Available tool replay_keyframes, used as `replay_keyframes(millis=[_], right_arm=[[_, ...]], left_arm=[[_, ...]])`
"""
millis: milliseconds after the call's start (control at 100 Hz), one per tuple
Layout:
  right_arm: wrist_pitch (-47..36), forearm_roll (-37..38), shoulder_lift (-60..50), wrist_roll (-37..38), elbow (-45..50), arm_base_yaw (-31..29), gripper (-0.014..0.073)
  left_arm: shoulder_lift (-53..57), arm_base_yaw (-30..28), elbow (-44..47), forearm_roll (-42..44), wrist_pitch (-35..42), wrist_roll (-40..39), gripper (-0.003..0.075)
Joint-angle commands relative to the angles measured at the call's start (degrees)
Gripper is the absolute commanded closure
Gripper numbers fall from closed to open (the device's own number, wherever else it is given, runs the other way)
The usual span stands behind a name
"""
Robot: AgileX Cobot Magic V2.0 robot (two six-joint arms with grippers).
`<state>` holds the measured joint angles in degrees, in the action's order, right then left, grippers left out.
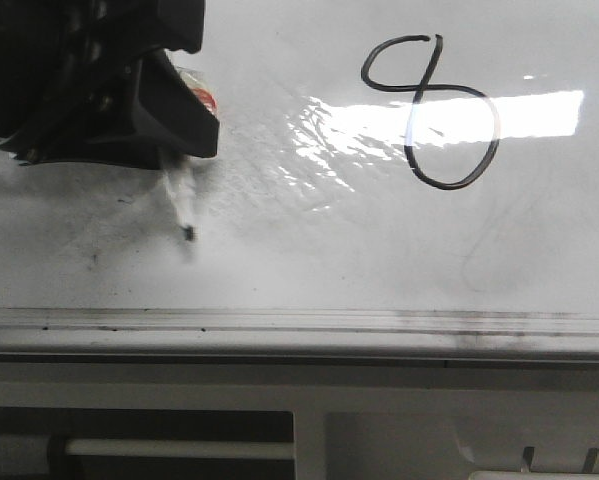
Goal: Write number 8 on whiteboard
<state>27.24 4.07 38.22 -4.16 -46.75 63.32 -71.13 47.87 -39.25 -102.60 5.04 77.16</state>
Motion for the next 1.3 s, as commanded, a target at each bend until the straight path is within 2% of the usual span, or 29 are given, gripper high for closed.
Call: replay_keyframes(millis=[0,80,230,280,490,620,690,760,940,1040,1290], right_arm=[[-4.8,0.0,-0.2,0.3,-2.0,-0.2,0.0650],[-5.1,0.0,-0.2,0.3,-2.0,-0.2,0.0650],[-5.1,0.0,-0.2,0.3,-2.0,-0.2,0.0650],[-5.1,0.3,-0.3,0.3,-2.0,-0.2,0.0650],[-0.2,4.7,-4.4,1.4,-2.0,-0.2,0.0643],[10.1,15.9,-9.2,13.2,-1.9,-0.2,0.0634],[16.8,21.3,-12.1,17.6,-1.4,-0.2,0.0634],[21.1,25.0,-15.2,18.0,-0.3,-0.2,0.0634],[22.6,36.1,-20.7,19.7,5.4,-0.2,0.0634],[22.0,40.5,-21.3,22.8,7.5,-0.2,0.0636],[15.1,39.2,-21.3,22.8,7.7,-0.2,0.0636]], left_arm=[[-0.2,-0.4,-1.7,0.0,4.8,-0.3,0.0359],[-0.2,-0.4,-1.7,0.0,4.8,-0.3,0.0346],[2.1,-0.4,-1.8,0.0,4.8,-0.2,0.0205],[3.8,-0.4,-1.8,0.0,4.8,-0.2,0.0181],[14.0,-0.4,0.1,0.0,6.6,1.4,0.0183],[22.3,-0.4,3.8,0.0,6.8,5.0,0.0203],[27.2,-0.4,6.3,0.0,6.1,5.1,0.0248],[32.4,-0.4,9.0,0.0,4.2,5.3,0.0345],[43.6,-0.4,15.3,0.0,-1.6,5.3,0.0744],[47.2,-0.4,17.3,0.0,-4.0,5.4,0.0741],[49.4,-0.4,18.3,0.0,-5.5,5.4,0.0741]])
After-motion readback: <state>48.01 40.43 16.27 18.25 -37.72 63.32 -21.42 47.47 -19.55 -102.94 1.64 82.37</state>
